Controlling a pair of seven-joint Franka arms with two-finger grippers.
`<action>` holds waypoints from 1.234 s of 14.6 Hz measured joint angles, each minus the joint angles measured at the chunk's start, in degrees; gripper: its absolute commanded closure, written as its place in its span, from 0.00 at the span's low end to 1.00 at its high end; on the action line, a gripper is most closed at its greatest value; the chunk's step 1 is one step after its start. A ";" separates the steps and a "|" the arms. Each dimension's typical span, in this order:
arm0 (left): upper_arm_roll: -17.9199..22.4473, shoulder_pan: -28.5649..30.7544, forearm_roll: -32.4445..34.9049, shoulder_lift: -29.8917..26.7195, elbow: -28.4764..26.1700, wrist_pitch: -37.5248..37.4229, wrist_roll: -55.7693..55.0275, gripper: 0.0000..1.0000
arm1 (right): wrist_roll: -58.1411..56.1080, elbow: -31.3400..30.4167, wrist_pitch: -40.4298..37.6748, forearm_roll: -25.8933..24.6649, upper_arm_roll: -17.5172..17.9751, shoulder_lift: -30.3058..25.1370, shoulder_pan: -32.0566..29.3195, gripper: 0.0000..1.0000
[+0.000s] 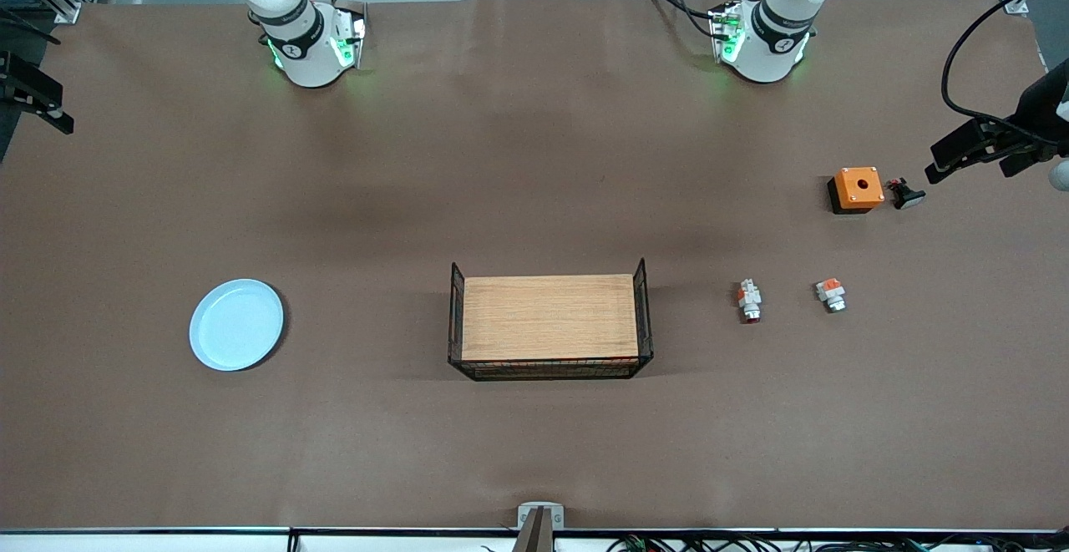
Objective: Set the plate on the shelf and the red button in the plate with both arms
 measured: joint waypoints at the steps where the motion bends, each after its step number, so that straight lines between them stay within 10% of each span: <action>1: -0.05 0.00 0.00 0.00 0.01 0.00 0.00 0.00 | 0.00 -0.13 0.59 -0.13 0.01 0.00 0.00 0.00; 12: -0.55 -0.21 0.00 2.75 -2.83 -0.38 -0.09 0.00 | -0.05 -3.13 4.71 -0.61 0.03 0.20 0.00 0.00; 18: -3.38 -0.44 0.00 6.75 -19.12 19.28 -0.30 0.00 | -0.05 -3.61 6.02 -0.61 -0.07 4.86 -0.06 0.00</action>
